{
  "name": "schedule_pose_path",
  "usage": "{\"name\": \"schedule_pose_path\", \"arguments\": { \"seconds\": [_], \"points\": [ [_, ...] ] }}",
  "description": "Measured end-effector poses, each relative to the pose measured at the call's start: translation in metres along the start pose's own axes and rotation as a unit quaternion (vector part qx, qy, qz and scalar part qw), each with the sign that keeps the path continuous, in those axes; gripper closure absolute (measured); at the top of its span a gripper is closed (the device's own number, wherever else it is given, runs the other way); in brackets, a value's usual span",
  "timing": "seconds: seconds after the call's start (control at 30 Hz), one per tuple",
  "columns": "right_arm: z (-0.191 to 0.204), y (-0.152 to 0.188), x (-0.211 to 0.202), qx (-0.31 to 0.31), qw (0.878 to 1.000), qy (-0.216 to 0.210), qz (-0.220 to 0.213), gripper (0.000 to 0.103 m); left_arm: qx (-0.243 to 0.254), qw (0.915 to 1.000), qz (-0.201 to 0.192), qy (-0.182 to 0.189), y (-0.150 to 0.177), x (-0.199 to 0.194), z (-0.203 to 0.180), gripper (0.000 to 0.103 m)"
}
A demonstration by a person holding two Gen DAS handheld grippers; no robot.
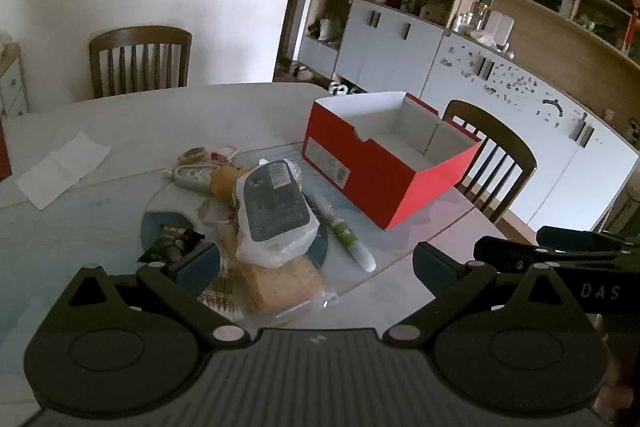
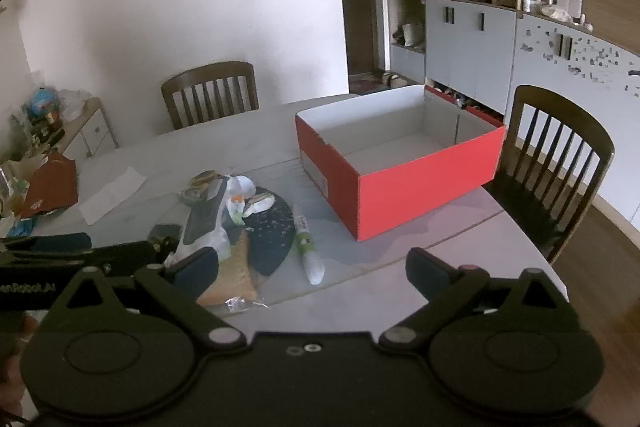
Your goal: Organize objects
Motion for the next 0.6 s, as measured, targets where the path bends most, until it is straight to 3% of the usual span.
{"name": "schedule_pose_path", "arguments": {
  "seconds": [0.6],
  "points": [
    [0.005,-0.007,0.055,-0.049,0.998,-0.024,0.020,0.004,-0.011,0.9986,0.008,-0.051,-0.019,0.036,0.027,0.000]
  ]
}}
Point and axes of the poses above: each gripper's, at about its wrist camera, not at the fingertips, and x roughly the way its jaws point, z to its left, y to its underside, the point moved 8 cm from there along x, roughly the way its jaws point, and after that the axes turned 15 degrees about y, right-handed, at the moved point
